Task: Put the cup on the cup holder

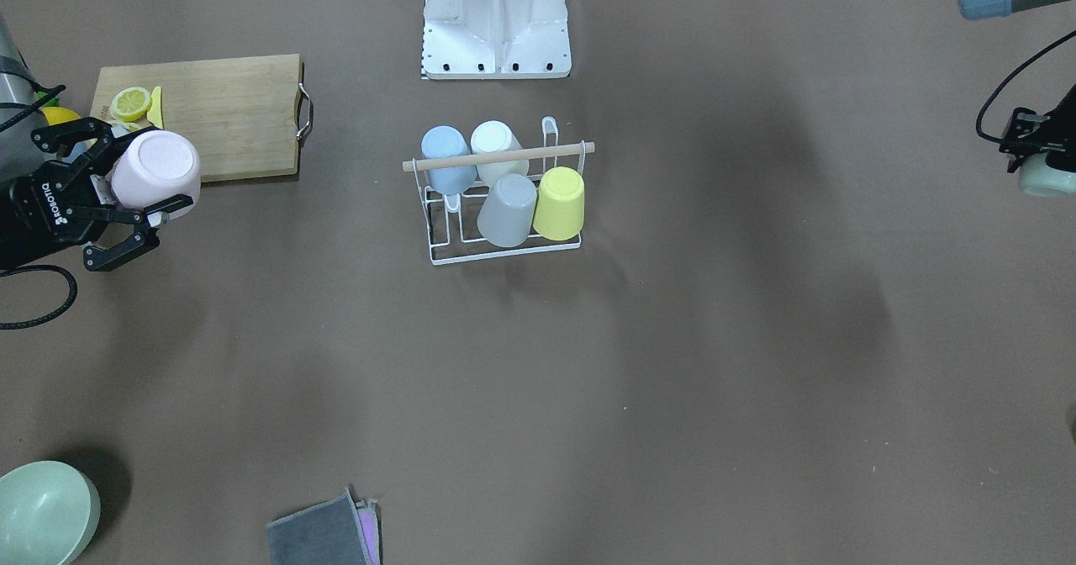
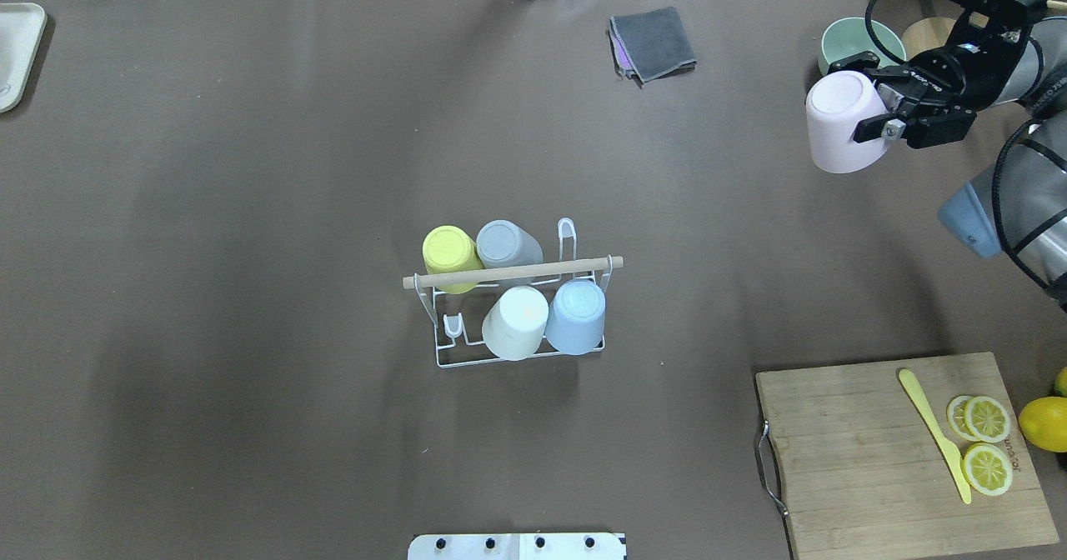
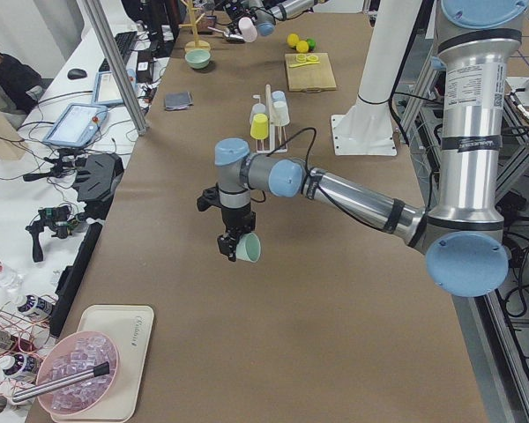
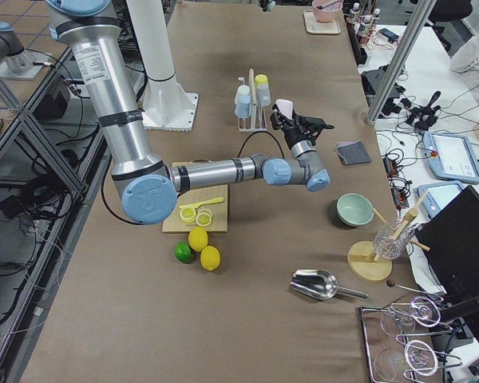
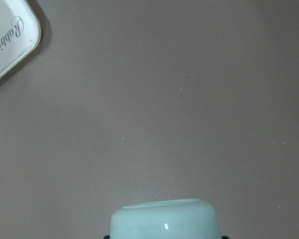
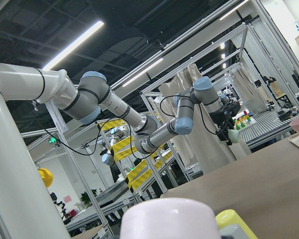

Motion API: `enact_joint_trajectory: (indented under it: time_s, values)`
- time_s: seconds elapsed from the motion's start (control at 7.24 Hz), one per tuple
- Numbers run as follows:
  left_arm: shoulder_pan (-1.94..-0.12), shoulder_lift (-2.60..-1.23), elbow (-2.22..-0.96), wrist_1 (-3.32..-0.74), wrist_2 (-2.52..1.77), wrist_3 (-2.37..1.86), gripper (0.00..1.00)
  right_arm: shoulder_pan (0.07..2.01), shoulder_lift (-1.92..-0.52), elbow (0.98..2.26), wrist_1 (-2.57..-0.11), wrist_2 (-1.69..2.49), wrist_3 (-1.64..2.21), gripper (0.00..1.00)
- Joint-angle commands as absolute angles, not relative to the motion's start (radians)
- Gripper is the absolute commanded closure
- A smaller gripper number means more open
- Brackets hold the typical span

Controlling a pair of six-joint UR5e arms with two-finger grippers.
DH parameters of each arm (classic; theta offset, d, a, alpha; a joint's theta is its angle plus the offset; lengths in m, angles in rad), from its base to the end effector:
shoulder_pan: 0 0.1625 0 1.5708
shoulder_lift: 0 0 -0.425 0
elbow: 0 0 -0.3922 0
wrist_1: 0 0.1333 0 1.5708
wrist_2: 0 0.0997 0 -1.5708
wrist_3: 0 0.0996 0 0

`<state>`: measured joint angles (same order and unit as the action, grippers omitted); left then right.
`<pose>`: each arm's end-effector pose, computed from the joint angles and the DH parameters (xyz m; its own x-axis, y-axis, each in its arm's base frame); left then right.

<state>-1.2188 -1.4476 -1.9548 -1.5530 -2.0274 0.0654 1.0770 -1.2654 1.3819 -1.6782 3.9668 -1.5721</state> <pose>0.0695 -0.4485 0.5459 0.7824 0.4677 -0.4113 -0.3866 0.8824 0.2681 -0.2343 -0.5739 0.4482 -0.4731 -0.8809 -0.0100 -0.6505 0.3416 0.6784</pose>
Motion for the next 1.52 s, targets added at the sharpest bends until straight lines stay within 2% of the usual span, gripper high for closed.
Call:
enact_joint_trajectory:
  time_s: [0.0,0.83,1.38]
  values:
    - [-1.198,-1.307,-1.947,-1.791,-2.028,0.031,1.0,1.036,-1.258,1.368,-1.678,3.97,-1.769,0.86]
    - [-1.026,-1.308,-1.856,-2.133,-2.052,-0.291,1.0,0.937,-1.178,1.296,-1.677,4.005,-1.942,0.86]
    - [-1.025,-1.368,-1.822,-2.272,-2.184,-0.492,1.0,0.907,-1.034,1.14,-1.678,4.03,-2.025,0.86]
